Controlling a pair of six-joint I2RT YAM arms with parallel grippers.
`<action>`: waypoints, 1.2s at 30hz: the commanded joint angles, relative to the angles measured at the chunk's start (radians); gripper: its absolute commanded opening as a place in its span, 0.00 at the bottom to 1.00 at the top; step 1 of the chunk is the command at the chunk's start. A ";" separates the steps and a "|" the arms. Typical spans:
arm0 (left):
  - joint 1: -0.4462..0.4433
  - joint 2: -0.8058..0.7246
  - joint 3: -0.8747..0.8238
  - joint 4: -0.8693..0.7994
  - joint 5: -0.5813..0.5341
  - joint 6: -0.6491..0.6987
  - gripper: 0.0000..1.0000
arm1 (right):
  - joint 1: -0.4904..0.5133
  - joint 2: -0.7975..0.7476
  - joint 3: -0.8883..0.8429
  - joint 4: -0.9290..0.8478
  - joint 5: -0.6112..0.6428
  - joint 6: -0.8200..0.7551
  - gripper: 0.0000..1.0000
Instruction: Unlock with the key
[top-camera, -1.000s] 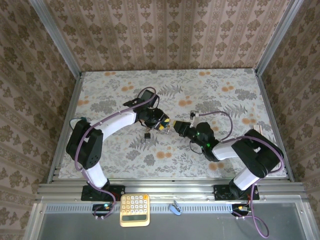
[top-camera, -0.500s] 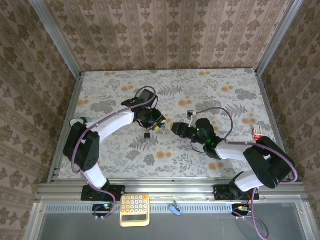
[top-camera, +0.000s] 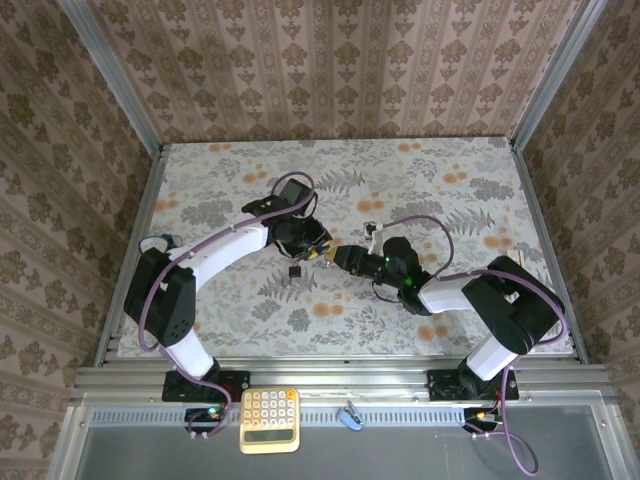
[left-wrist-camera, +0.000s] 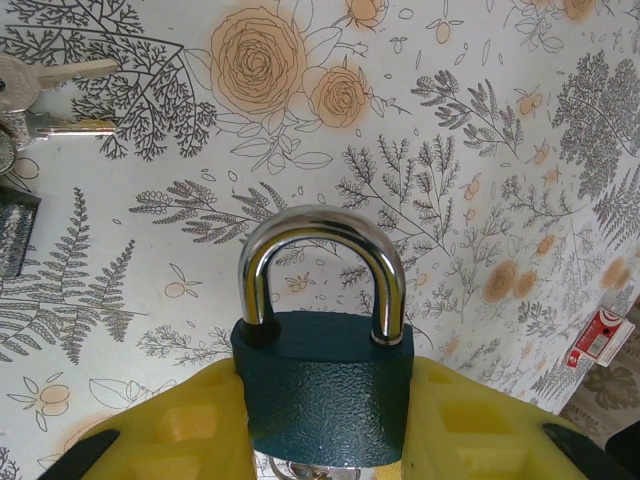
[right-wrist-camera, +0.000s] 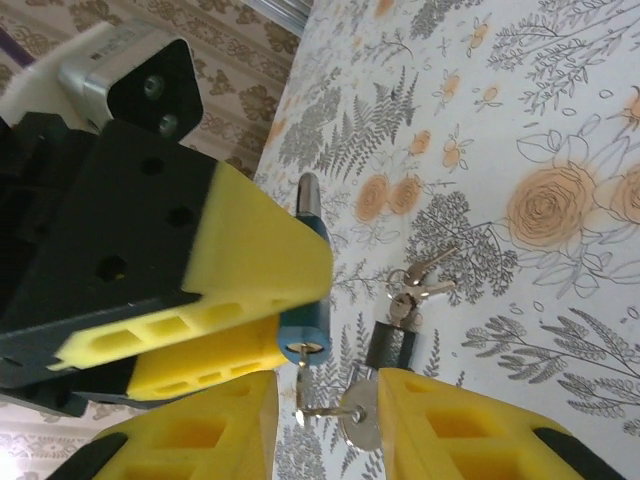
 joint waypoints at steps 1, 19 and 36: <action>-0.006 -0.042 0.019 0.015 -0.001 0.021 0.28 | 0.008 0.023 0.025 0.047 -0.010 0.018 0.30; -0.013 -0.046 0.013 0.057 0.024 -0.005 0.27 | 0.022 0.075 0.056 0.068 0.012 0.041 0.00; 0.018 -0.159 -0.163 0.349 0.107 -0.045 0.22 | -0.010 0.196 0.064 0.291 -0.047 0.265 0.00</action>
